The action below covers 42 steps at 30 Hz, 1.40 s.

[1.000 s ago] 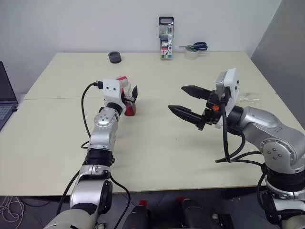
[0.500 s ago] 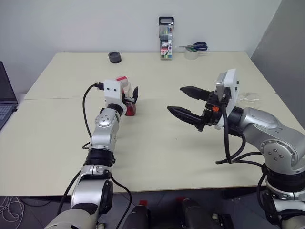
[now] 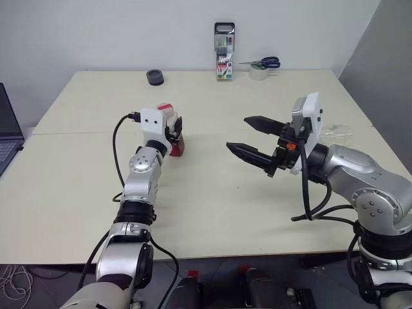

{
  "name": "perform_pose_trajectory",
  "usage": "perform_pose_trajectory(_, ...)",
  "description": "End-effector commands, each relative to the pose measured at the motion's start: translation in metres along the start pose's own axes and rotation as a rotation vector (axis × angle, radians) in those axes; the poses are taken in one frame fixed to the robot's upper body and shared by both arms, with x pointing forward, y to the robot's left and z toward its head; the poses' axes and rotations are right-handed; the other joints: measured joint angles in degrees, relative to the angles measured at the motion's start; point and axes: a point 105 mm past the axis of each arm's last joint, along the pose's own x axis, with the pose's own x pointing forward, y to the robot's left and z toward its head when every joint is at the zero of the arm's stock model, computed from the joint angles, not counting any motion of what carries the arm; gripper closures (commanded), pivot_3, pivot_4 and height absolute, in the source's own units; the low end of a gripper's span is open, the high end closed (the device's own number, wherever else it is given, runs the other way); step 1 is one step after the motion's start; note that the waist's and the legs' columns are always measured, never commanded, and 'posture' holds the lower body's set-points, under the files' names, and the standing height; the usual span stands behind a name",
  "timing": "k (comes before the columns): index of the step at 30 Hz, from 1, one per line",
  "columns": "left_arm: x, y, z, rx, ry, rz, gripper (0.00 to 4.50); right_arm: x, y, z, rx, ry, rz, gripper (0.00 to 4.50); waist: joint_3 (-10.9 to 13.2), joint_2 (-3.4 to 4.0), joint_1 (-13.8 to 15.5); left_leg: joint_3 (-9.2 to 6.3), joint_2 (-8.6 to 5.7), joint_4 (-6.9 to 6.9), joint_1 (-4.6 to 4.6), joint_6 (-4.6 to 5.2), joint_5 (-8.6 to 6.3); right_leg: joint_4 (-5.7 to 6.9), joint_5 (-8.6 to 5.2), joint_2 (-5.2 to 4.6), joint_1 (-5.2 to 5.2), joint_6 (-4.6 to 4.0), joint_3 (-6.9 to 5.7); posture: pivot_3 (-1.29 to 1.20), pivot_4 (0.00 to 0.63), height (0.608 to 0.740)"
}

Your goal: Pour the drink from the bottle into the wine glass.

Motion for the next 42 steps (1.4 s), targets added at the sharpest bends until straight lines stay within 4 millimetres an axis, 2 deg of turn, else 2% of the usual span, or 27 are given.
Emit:
perform_pose_trajectory(1, 0.002, 0.002, 0.018, 0.004, -0.071, 0.002, 2.73, -0.002, 0.006, 0.010, -0.034, -0.035, 0.012, 0.00, 0.0, 0.00, 0.0, 0.00, 0.00, 0.00, 0.00, 0.00, 0.00, 0.00, 0.00, 0.00, 0.00, 0.00, 0.00, 0.00, 0.150, 0.740)
perform_pose_trajectory(11, 0.001, 0.001, 0.018, 0.019, -0.048, -0.016, 2.73, -0.002, 0.005, 0.011, -0.033, -0.033, 0.004, 0.00, 0.0, 0.00, 0.0, 0.00, 0.00, 0.00, 0.00, 0.00, 0.00, 0.01, 0.00, 0.00, 0.00, 0.00, 0.00, 0.00, 0.150, 0.740)
perform_pose_trajectory(14, 0.001, -0.003, 0.026, 0.033, -0.043, -0.071, 2.73, -0.002, 0.002, 0.009, -0.049, -0.016, -0.014, 0.00, 0.0, 0.00, -0.1, 0.00, 0.00, 0.00, 0.00, 0.00, 0.00, 0.01, 0.00, 0.00, -0.01, 0.00, 0.00, 0.00, 0.150, 0.740)
perform_pose_trajectory(20, -0.005, -0.031, 0.056, 0.039, -0.077, -0.340, 2.73, 0.002, -0.007, 0.017, -0.062, -0.027, -0.052, 0.00, 0.0, 0.00, -0.2, 0.01, -0.02, 0.00, -0.06, 0.00, 0.00, 0.03, 0.00, 0.01, -0.06, 0.00, -0.03, 0.00, 0.150, 0.740)
perform_pose_trajectory(23, -0.019, -0.062, 0.083, -0.006, -0.126, -0.579, 2.73, 0.002, -0.007, 0.024, -0.056, -0.038, -0.034, 0.00, 0.0, 0.00, -0.2, 0.00, 0.00, 0.01, -0.06, 0.00, 0.00, 0.02, 0.00, 0.01, -0.06, 0.00, 0.00, 0.00, 0.150, 0.740)
perform_pose_trajectory(26, -0.028, -0.074, 0.092, -0.020, -0.140, -0.694, 2.73, 0.001, -0.006, 0.028, -0.051, -0.037, -0.016, 0.00, 0.0, 0.00, -0.2, 0.01, 0.00, 0.00, -0.08, 0.00, 0.00, 0.00, 0.00, 0.01, -0.06, 0.00, 0.00, 0.00, 0.150, 0.740)
perform_pose_trajectory(29, -0.054, -0.097, 0.097, -0.060, -0.100, -0.974, 2.73, -0.003, -0.002, 0.034, -0.071, -0.017, 0.017, 0.00, 0.0, 0.02, -0.3, 0.02, 0.00, 0.00, -0.07, 0.00, 0.00, 0.00, 0.00, 0.01, -0.07, 0.00, 0.00, 0.00, 0.150, 0.740)
perform_pose_trajectory(31, -0.070, -0.105, 0.097, -0.073, -0.050, -1.128, 2.73, -0.005, 0.000, 0.038, -0.075, -0.010, 0.032, 0.00, 0.0, 0.04, -0.4, 0.04, 0.00, -0.01, -0.06, 0.01, 0.00, 0.00, 0.00, 0.04, -0.06, 0.00, -0.02, 0.00, 0.150, 0.740)
perform_pose_trajectory(35, -0.076, -0.106, 0.094, -0.049, -0.003, -1.216, 2.73, -0.006, 0.001, 0.043, -0.072, -0.011, 0.036, 0.00, 0.0, 0.05, -0.4, 0.05, 0.01, -0.01, -0.04, 0.03, -0.01, 0.02, -0.01, 0.09, -0.06, 0.00, -0.11, 0.00, 0.150, 0.740)
perform_pose_trajectory(39, -0.062, -0.108, 0.096, -0.020, -0.041, -1.177, 2.73, -0.001, 0.001, 0.044, -0.112, -0.003, -0.014, 0.00, 0.0, 0.05, -0.3, 0.04, 0.00, 0.02, -0.06, 0.04, -0.01, 0.03, -0.01, 0.08, -0.05, 0.00, -0.08, 0.00, 0.150, 0.740)
perform_pose_trajectory(42, -0.060, -0.113, 0.096, -0.016, -0.054, -1.185, 2.73, 0.007, 0.002, 0.044, -0.129, -0.008, -0.049, 0.00, 0.0, 0.05, -0.3, 0.06, 0.00, 0.02, -0.06, 0.03, 0.00, 0.01, -0.01, 0.06, -0.06, 0.00, -0.05, 0.00, 0.150, 0.740)
